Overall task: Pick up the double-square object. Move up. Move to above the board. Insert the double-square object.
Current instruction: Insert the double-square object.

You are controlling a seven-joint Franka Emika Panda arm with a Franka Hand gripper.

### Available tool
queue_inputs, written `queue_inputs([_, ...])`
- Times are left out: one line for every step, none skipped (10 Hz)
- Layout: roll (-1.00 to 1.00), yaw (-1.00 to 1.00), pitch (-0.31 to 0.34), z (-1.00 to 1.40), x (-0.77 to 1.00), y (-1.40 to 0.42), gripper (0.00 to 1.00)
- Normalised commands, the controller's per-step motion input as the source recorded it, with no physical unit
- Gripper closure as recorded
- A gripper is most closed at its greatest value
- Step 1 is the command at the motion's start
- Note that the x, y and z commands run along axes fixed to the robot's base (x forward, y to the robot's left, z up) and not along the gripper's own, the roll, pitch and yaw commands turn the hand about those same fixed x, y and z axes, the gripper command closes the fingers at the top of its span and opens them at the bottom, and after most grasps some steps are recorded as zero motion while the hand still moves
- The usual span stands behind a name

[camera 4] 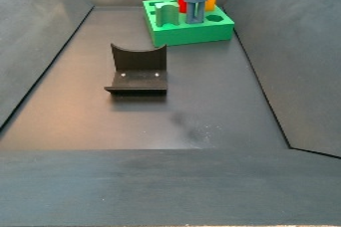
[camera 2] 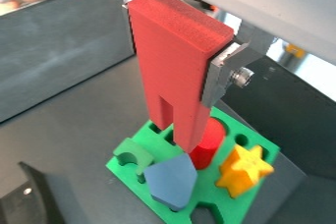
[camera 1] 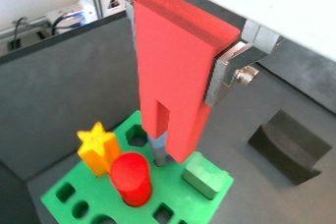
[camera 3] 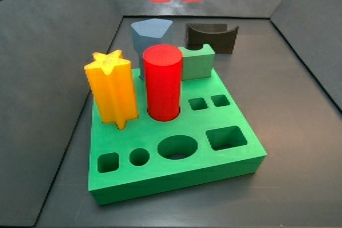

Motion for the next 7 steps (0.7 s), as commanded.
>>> queue_inputs([0.3, 0.24, 0.026, -0.02, 0.86, -0.24, 1.0])
queue_inputs([0.3, 0.16, 0.066, -0.15, 0.92, -0.22, 1.0])
queue_inputs([0.33, 0.07, 0.08, -0.25, 0.95, -0.3, 1.0])
queue_inputs([0.36, 0.06, 0.091, -0.25, 0.96, -0.28, 1.0])
queue_inputs([0.37, 0.02, 0.099, -0.25, 1.0, -0.27, 1.0])
queue_inputs([0.31, 0.0, 0.136, -0.19, 1.0, -0.23, 1.0])
queue_inputs([0.25, 0.0, 0.199, -0.09, 0.95, -0.24, 1.0])
